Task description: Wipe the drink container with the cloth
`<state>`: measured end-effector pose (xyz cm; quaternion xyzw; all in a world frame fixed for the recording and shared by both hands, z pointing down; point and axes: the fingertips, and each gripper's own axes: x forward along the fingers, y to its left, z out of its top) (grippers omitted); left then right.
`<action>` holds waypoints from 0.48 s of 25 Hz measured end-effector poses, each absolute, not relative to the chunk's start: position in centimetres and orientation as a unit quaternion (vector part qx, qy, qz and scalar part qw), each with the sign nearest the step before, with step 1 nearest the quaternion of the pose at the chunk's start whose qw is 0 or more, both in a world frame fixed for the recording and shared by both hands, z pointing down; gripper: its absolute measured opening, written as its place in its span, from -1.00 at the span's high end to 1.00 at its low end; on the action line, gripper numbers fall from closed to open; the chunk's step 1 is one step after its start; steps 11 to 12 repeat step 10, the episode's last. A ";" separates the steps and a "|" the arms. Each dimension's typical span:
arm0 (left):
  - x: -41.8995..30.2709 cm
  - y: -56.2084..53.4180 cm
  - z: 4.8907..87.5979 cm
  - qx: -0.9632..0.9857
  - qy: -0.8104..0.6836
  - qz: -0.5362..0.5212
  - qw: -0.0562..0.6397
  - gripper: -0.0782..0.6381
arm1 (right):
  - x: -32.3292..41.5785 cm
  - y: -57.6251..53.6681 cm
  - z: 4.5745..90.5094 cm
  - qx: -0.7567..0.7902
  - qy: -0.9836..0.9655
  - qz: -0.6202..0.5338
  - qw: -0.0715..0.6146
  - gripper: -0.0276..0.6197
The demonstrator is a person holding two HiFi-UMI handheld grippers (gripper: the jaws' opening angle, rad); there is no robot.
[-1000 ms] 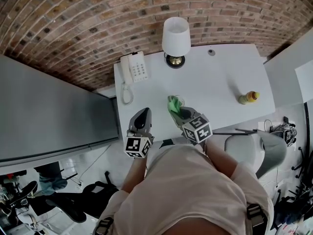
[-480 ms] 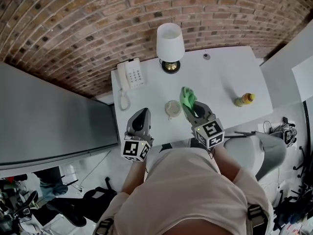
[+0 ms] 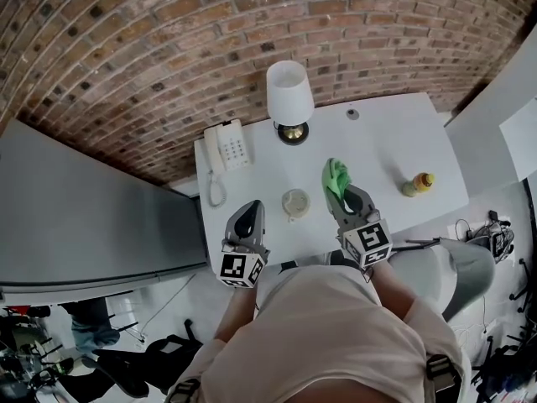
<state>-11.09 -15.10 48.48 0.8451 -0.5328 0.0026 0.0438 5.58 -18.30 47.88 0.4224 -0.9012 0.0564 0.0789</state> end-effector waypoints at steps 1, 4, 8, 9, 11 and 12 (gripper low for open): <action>-11.0 -15.2 48.5 0.845 -0.534 0.003 0.044 0.76 | 5.7 -18.3 47.7 0.423 -0.901 0.054 0.076 0.78; -10.9 -15.4 48.4 0.843 -0.537 0.002 0.042 0.76 | 5.9 -18.4 47.4 0.420 -0.903 0.048 0.071 0.78; -10.6 -15.3 48.4 0.841 -0.539 0.003 0.042 0.76 | 6.0 -18.2 47.3 0.414 -0.906 0.045 0.072 0.78; -10.5 -15.2 48.4 0.841 -0.540 0.004 0.042 0.76 | 6.1 -18.1 47.3 0.414 -0.906 0.046 0.072 0.78; -10.4 -15.2 48.4 0.841 -0.540 0.005 0.042 0.76 | 6.2 -18.0 47.3 0.413 -0.907 0.046 0.072 0.78; -10.4 -15.2 48.4 0.841 -0.540 0.005 0.042 0.76 | 6.2 -18.0 47.3 0.413 -0.907 0.046 0.072 0.78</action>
